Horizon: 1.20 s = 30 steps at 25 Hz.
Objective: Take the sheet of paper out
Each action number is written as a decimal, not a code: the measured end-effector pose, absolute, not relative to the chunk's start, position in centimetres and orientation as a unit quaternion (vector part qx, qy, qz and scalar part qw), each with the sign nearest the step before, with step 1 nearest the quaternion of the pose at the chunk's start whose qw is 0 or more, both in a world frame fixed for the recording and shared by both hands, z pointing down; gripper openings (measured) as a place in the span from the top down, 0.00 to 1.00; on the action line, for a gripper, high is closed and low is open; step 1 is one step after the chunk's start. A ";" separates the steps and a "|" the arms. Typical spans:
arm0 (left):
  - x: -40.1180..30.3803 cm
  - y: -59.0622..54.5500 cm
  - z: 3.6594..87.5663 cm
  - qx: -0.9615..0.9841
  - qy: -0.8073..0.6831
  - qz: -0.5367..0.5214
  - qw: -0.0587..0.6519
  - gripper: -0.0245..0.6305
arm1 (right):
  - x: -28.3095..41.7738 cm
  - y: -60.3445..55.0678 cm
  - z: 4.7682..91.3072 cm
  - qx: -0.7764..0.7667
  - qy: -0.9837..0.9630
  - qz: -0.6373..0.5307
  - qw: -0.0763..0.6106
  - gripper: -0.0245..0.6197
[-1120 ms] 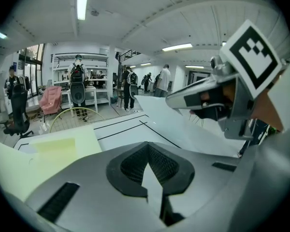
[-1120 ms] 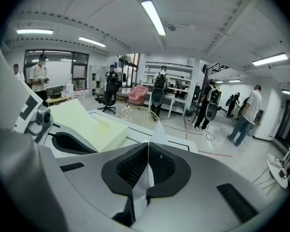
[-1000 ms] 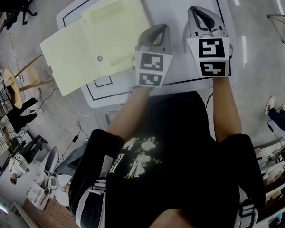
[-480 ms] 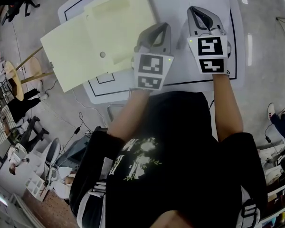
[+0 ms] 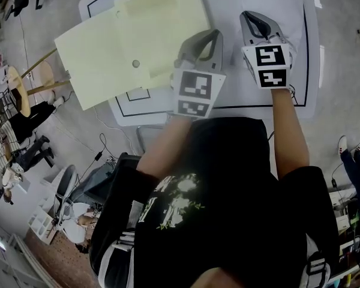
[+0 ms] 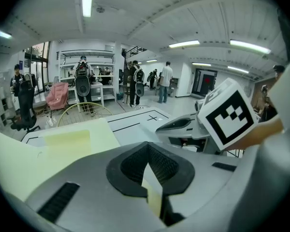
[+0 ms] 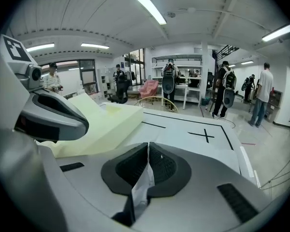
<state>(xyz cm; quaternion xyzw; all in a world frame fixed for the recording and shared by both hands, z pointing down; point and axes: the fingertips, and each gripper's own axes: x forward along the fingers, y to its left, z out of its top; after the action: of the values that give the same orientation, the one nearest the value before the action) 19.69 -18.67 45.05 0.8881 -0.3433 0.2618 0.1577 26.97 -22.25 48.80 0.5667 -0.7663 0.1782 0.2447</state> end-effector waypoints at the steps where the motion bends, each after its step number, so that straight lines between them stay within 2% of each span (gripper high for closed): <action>1: 19.6 -18.7 45.1 0.888 -0.343 0.262 0.158 0.98 | 26.8 -22.3 49.2 0.563 -0.768 0.181 0.246 0.95; 5: 19.3 -18.8 45.1 0.887 -0.345 0.263 0.159 0.98 | 25.9 -22.0 50.8 0.542 -0.777 0.192 0.257 0.93; 7: 19.1 -18.7 45.2 0.886 -0.346 0.265 0.159 0.98 | 25.4 -21.8 51.6 0.533 -0.780 0.197 0.263 0.82; 12: 19.0 -18.6 45.4 0.885 -0.347 0.266 0.159 0.98 | 25.3 -21.6 52.1 0.533 -0.779 0.196 0.264 0.82; 21: 19.6 -18.1 44.7 0.890 -0.343 0.258 0.152 0.98 | 26.8 -20.5 49.0 0.594 -0.756 0.147 0.233 0.95; 30: 19.9 -17.3 43.0 0.896 -0.345 0.240 0.141 0.98 | 28.1 -17.9 45.8 0.627 -0.741 0.127 0.203 0.96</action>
<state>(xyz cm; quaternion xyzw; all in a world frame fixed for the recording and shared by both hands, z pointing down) 19.91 -17.28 42.96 0.8961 -0.3453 0.2404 0.1415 28.10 -17.95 45.78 0.6268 -0.7413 0.1271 0.2033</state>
